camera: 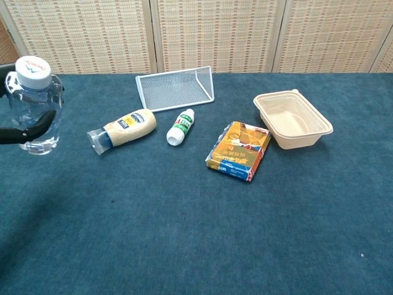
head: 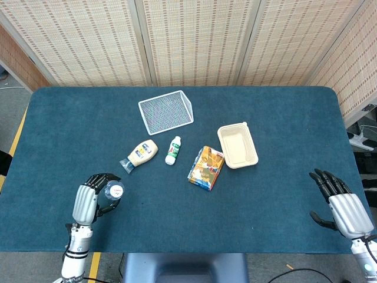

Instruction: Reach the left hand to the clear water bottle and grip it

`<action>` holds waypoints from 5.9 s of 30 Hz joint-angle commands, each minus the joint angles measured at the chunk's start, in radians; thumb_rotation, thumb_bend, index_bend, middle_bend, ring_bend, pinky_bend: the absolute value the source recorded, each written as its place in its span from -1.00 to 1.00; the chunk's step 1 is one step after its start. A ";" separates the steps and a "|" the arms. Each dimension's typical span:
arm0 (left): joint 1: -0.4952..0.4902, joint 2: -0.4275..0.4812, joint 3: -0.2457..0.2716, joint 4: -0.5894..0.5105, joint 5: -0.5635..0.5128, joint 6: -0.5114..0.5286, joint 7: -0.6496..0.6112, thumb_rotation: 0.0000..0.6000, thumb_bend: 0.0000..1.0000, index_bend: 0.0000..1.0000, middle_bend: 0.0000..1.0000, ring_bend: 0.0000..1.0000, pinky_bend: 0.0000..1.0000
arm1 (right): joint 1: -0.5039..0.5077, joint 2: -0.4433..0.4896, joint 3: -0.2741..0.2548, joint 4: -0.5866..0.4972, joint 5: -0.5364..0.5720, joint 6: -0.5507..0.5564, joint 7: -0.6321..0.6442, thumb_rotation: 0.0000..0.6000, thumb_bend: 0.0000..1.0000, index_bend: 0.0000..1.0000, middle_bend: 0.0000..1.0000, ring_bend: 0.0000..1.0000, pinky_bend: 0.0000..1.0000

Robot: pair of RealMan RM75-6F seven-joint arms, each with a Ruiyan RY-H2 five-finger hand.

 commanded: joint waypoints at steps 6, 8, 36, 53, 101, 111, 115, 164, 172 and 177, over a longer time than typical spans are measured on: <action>-0.026 0.207 0.004 -0.300 -0.255 -0.296 -0.648 1.00 0.42 0.40 0.43 0.28 0.20 | 0.002 0.002 -0.002 -0.006 0.004 -0.009 -0.006 1.00 -0.66 -1.00 -0.99 -1.00 -0.76; -0.032 0.196 -0.006 -0.265 -0.276 -0.301 -0.577 1.00 0.42 0.40 0.43 0.28 0.20 | 0.002 0.003 -0.002 -0.008 0.006 -0.011 -0.006 1.00 -0.66 -1.00 -0.99 -1.00 -0.76; -0.031 -0.116 -0.028 0.334 -0.119 0.060 0.061 1.00 0.45 0.46 0.45 0.27 0.05 | 0.001 0.013 -0.007 -0.019 0.012 -0.021 -0.014 1.00 -0.66 -1.00 -0.99 -1.00 -0.76; -0.003 0.125 -0.070 -0.200 -0.338 -0.297 -0.504 1.00 0.45 0.46 0.46 0.27 0.06 | 0.002 0.013 -0.008 -0.021 0.017 -0.026 -0.019 1.00 -0.66 -1.00 -0.99 -1.00 -0.76; -0.016 0.062 -0.134 -0.132 -0.121 0.008 -0.346 1.00 0.45 0.47 0.45 0.27 0.06 | 0.002 0.019 -0.012 -0.029 0.019 -0.035 -0.024 1.00 -0.66 -1.00 -0.99 -1.00 -0.76; -0.023 0.017 -0.075 0.003 -0.176 -0.081 -0.285 1.00 0.45 0.47 0.46 0.27 0.06 | 0.007 0.017 -0.010 -0.030 0.026 -0.045 -0.030 1.00 -0.66 -1.00 -0.99 -1.00 -0.76; -0.028 -0.057 -0.060 0.150 -0.212 -0.120 -0.269 1.00 0.45 0.47 0.45 0.27 0.06 | 0.008 0.017 -0.011 -0.031 0.028 -0.050 -0.033 1.00 -0.66 -1.00 -0.99 -1.00 -0.76; -0.079 0.088 0.017 0.080 -0.159 -0.248 -0.142 1.00 -0.22 -1.00 -1.00 -1.00 -0.71 | 0.009 0.018 -0.013 -0.032 0.026 -0.051 -0.036 1.00 -0.66 -1.00 -0.99 -1.00 -0.76; -0.079 0.096 0.016 0.064 -0.166 -0.253 -0.119 1.00 -0.22 -1.00 -1.00 -1.00 -0.71 | 0.011 0.016 -0.009 -0.031 0.033 -0.053 -0.039 1.00 -0.66 -1.00 -0.99 -1.00 -0.76; -0.081 0.112 0.018 0.052 -0.180 -0.273 -0.106 1.00 -0.25 -1.00 -1.00 -1.00 -0.71 | 0.010 0.017 -0.010 -0.031 0.031 -0.052 -0.037 1.00 -0.66 -1.00 -0.99 -1.00 -0.76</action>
